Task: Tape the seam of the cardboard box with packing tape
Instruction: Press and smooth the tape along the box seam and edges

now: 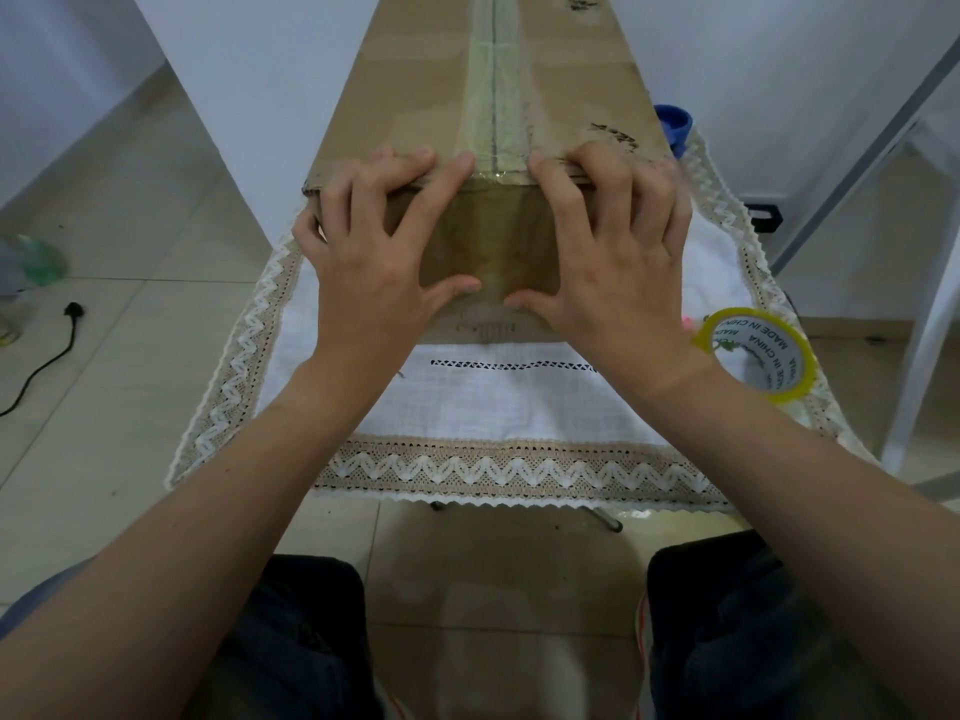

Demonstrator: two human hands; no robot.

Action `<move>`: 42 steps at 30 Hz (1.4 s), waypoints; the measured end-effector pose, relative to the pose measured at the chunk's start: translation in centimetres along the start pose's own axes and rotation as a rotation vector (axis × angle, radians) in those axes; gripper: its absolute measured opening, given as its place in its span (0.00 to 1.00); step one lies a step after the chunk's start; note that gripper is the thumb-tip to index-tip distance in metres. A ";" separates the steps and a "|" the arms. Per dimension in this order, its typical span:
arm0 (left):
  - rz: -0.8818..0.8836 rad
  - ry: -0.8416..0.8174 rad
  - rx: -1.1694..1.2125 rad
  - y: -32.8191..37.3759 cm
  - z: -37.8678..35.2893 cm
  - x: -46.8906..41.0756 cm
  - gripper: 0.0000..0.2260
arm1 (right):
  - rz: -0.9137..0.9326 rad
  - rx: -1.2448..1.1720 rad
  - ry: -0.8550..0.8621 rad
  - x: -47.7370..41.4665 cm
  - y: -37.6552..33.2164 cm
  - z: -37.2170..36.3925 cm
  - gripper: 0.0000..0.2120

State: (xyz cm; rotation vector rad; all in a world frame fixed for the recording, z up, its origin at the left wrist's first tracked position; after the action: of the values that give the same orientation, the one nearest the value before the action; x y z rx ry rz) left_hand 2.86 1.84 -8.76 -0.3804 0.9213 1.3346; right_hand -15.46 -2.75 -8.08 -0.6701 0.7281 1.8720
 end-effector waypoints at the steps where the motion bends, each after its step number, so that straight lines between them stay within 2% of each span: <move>1: 0.003 -0.022 -0.009 -0.1 0.0 0.0 0.43 | 0.009 0.016 -0.012 0.1 0.0 0.0 0.55; 3: 0.006 -0.052 -0.029 -0.1 -0.1 0.0 0.46 | 0.010 -0.004 -0.026 0.0 0.0 0.2 0.54; 5: 0.009 -0.054 -0.029 -0.1 0.0 -0.1 0.47 | -0.021 -0.094 -0.009 -0.3 0.1 0.7 0.47; 9: 0.035 -0.012 0.077 -0.1 0.5 -0.6 0.43 | -0.132 -0.235 0.033 -2.2 0.5 1.9 0.29; 12: 0.084 0.033 0.168 -0.1 0.9 -0.7 0.38 | -0.193 -0.300 0.031 -3.6 0.7 2.3 0.22; 17: 0.134 0.087 0.200 0.8 1.1 -0.8 0.30 | -0.298 -0.420 -0.030 -4.6 0.9 2.0 0.24; 23: 0.175 0.107 0.236 1.0 1.0 -1.1 0.26 | -0.310 -0.311 -0.075 -5.7 -0.6 1.8 0.32; 25: 0.178 0.107 0.223 0.9 1.0 -1.3 0.22 | -0.275 -0.341 -0.070 -5.7 -0.3 1.7 0.30; 28: 0.171 0.109 0.207 1.0 1.0 -1.7 0.15 | -0.222 -0.481 -0.065 -5.2 1.1 1.4 0.21; 30: 0.194 0.117 0.221 0.9 1.1 -2.0 0.14 | -0.238 -0.586 -0.074 -4.9 2.1 1.2 0.14; 32: 0.233 0.129 0.231 1.1 1.1 -2.2 0.14 | -0.264 -0.630 -0.071 -4.7 2.6 1.2 0.12; 42: 0.252 0.119 0.196 1.1 1.0 -2.5 0.15 | -0.282 -0.429 -0.058 -4.7 1.0 1.6 0.24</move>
State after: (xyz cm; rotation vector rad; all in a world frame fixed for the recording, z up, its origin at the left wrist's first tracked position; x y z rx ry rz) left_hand 2.27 1.17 -6.01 -0.1978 1.2205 1.4454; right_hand -14.87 -4.70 -3.47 -0.9315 0.1760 1.7854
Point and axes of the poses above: each hand's wrist, its own x-axis away from the middle knuckle, its own z-axis out of the back of the hand, y = z × x, the point moved 6 cm from there along -x, towards the middle knuckle, and after that the axes turned 11 degrees about x, right-handed, at the moved point
